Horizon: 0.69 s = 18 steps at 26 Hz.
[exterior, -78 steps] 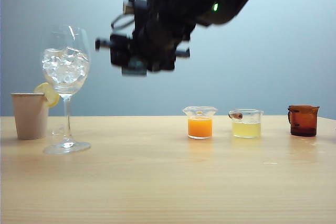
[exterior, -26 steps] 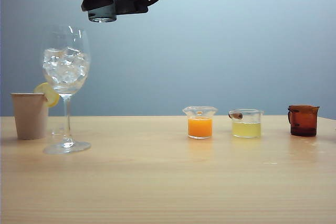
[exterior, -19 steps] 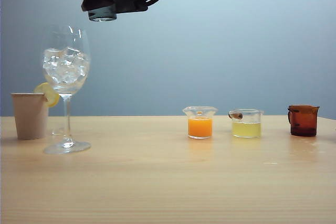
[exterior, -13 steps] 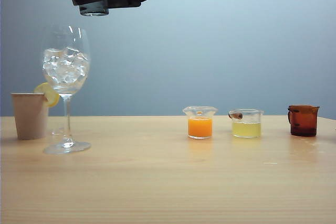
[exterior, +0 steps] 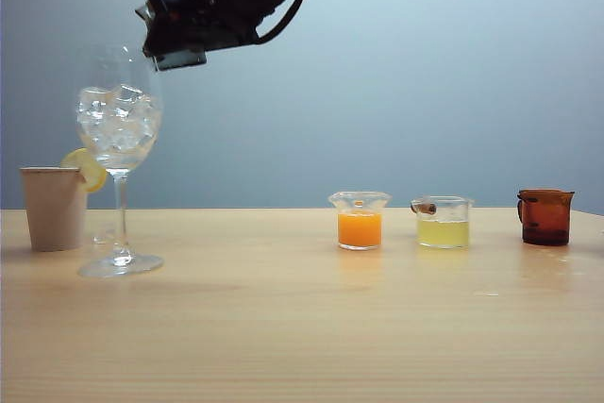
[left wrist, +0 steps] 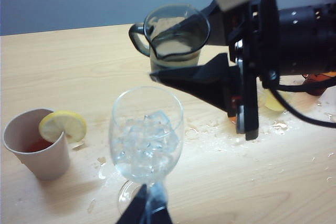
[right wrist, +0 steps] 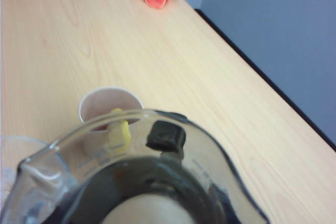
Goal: Pick up the first measuring cup from the left, pour the coconut rum inside into the goblet, and finally put the measuring cup back in its original place.
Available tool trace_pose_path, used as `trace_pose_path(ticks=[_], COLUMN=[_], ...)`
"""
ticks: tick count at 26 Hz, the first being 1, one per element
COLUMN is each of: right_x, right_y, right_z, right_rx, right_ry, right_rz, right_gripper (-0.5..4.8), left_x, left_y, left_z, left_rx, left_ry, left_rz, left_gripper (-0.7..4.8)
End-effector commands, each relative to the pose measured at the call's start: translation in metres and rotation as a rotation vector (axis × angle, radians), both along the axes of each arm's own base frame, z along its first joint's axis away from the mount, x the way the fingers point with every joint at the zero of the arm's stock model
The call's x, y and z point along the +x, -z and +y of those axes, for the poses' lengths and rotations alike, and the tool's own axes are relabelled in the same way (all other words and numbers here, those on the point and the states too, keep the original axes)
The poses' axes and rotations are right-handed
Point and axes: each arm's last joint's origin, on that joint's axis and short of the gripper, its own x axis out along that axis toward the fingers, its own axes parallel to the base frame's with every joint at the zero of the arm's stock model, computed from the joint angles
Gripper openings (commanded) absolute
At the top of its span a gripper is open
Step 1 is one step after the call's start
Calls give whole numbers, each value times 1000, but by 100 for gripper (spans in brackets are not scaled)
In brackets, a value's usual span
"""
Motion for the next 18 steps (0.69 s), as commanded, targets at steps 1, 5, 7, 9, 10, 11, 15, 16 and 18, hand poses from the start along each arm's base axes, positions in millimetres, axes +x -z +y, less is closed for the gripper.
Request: trace_pose_path(ticks=[1, 5, 7, 9, 10, 11, 15, 16, 18], right_x=[0, 3, 3, 3, 3, 2, 0, 0, -1], right_y=[-9, -9, -9, -9, -10, -10, -10, -10, -10], right_z=[-1, -3, -3, -3, -3, -2, 0, 0, 1], right_rx=[8, -12, -18, -29, -28, -29, -64, -69, -80], right_ry=[-2, -2, -4, -10, -11, -14, -36, -39, -54], right_rz=[-71, -101, -108, -127, -129, -133, -183, -192, -210], right_gripper=[237, 237, 237, 237, 237, 237, 237, 237, 237], left_x=[0, 0, 0, 0, 0, 0, 0, 0, 0], left_y=[-2, -2, -2, -2, -2, -2, -2, -2, -2], left_z=[0, 0, 0, 0, 0, 0, 0, 0, 0], left_rx=[-1, -1, -1, -1, -1, -1, -1, -1, -1], left_ry=[3, 3, 3, 3, 3, 3, 3, 3, 3], left_rz=[-16, -16, -16, -16, -16, -16, -16, -16, -16], left_gripper=[-3, -3, -3, -3, -3, -3, -3, -3, -3])
